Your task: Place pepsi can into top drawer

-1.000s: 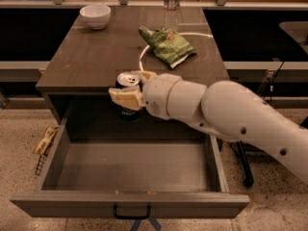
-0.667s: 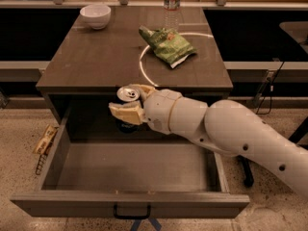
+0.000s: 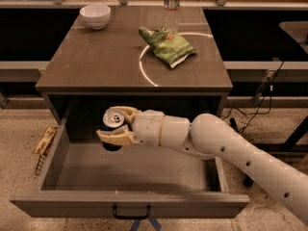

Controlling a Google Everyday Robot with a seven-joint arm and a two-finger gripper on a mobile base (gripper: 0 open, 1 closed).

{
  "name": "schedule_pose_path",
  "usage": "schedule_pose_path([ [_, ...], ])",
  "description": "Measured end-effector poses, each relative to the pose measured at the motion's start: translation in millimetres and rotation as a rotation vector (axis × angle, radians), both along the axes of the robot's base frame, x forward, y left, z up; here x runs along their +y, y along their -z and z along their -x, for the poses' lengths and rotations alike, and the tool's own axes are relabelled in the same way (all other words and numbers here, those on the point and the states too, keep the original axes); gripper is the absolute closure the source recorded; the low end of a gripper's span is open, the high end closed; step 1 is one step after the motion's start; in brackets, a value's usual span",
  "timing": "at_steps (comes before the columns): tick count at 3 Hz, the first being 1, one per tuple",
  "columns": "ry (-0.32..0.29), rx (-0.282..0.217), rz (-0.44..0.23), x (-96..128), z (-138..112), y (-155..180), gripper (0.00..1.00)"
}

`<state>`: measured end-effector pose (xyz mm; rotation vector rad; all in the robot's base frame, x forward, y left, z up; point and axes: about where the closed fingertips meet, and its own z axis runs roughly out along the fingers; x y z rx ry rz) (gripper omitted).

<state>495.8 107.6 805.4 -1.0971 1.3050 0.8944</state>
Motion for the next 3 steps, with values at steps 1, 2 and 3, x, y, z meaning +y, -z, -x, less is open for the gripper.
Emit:
schedule_pose_path([
  [1, -0.013, 0.000, -0.003, 2, 2, 2, 1.00],
  [2, -0.021, 0.012, 0.024, 13, -1, 13, 1.00],
  [3, -0.043, 0.034, 0.042, 28, -5, 37, 1.00],
])
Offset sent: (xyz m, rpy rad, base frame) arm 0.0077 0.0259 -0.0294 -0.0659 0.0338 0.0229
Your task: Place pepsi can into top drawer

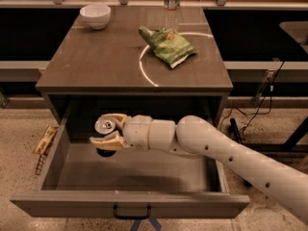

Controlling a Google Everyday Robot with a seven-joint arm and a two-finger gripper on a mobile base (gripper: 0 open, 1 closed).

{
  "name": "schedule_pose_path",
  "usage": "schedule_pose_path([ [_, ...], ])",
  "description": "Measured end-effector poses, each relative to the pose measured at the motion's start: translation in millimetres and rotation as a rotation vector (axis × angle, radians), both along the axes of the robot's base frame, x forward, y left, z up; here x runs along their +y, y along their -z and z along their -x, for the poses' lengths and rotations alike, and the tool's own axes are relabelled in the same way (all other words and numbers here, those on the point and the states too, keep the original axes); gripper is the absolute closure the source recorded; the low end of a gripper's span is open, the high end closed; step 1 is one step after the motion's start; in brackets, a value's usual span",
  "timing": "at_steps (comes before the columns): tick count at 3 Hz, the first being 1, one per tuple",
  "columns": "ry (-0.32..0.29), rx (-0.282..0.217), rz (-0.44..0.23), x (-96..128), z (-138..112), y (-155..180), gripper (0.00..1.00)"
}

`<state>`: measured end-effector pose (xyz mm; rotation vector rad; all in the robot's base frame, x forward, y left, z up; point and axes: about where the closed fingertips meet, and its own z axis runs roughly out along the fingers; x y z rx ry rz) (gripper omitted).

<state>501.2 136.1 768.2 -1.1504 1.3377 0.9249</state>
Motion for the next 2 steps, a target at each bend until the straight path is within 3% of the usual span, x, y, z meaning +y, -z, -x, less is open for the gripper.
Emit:
schedule_pose_path([
  [2, -0.048, 0.037, 0.034, 31, -5, 45, 0.99],
])
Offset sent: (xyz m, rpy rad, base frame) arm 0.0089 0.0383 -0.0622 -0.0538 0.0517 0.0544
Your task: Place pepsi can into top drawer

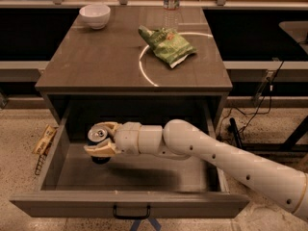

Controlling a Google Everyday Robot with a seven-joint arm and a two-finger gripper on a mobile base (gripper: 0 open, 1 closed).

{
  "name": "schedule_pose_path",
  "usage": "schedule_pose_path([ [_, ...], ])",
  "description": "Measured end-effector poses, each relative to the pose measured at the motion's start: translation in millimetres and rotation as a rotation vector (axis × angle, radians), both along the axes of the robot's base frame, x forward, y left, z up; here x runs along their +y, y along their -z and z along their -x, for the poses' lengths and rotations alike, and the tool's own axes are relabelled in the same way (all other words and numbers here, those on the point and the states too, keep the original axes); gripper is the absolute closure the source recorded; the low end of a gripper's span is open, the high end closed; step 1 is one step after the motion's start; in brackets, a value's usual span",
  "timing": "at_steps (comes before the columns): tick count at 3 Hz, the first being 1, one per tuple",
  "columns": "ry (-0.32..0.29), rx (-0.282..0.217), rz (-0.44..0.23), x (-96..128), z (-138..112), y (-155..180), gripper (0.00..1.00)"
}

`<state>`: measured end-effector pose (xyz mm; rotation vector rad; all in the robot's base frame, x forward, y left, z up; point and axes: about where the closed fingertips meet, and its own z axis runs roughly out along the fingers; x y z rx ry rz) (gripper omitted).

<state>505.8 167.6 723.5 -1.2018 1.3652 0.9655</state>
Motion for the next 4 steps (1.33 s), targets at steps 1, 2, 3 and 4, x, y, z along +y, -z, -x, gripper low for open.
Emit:
schedule_pose_path([
  [1, -0.009, 0.015, 0.053, 6, 1, 13, 0.77],
  [2, 0.000, 0.022, 0.082, 11, 3, 21, 0.54],
  [3, 0.026, 0.016, 0.107, 14, 5, 26, 0.31],
  [4, 0.060, -0.002, 0.126, 18, 7, 26, 0.08],
])
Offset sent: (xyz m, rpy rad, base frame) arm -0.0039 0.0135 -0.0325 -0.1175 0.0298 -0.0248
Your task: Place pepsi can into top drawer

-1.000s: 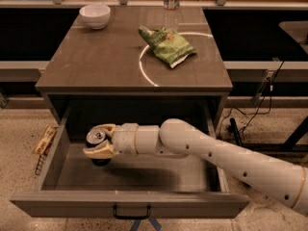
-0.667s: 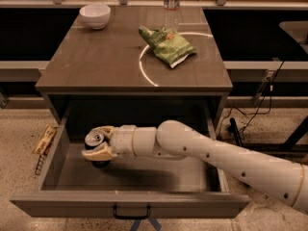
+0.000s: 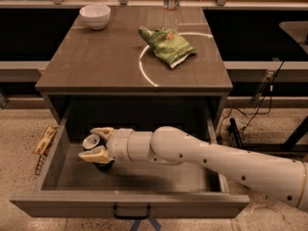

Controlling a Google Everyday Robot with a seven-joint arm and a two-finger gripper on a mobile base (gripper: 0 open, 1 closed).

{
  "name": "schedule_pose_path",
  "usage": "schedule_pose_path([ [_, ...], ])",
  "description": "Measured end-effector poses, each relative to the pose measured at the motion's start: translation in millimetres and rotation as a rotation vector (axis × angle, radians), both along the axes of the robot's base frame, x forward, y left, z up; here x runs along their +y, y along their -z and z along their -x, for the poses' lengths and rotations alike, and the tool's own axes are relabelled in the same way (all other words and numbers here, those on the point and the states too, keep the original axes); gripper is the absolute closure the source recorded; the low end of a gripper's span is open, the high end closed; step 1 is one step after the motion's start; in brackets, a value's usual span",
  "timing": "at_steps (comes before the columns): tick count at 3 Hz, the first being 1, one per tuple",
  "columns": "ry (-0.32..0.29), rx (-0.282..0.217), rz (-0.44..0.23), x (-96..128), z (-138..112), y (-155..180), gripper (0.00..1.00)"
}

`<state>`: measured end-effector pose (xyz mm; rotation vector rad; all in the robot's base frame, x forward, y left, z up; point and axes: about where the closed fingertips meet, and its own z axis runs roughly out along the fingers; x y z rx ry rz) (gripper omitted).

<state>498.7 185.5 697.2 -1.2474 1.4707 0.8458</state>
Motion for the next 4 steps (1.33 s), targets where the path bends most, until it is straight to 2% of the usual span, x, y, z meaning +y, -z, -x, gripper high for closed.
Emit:
schedule_pose_path([
  [1, 0.032, -0.013, 0.012, -2, 0, -2, 0.00],
  [2, 0.060, -0.026, 0.030, -15, 5, -7, 0.18],
  [3, 0.093, -0.025, 0.054, -36, 8, -14, 0.41],
  [4, 0.140, -0.019, 0.110, -79, 15, -32, 0.39],
])
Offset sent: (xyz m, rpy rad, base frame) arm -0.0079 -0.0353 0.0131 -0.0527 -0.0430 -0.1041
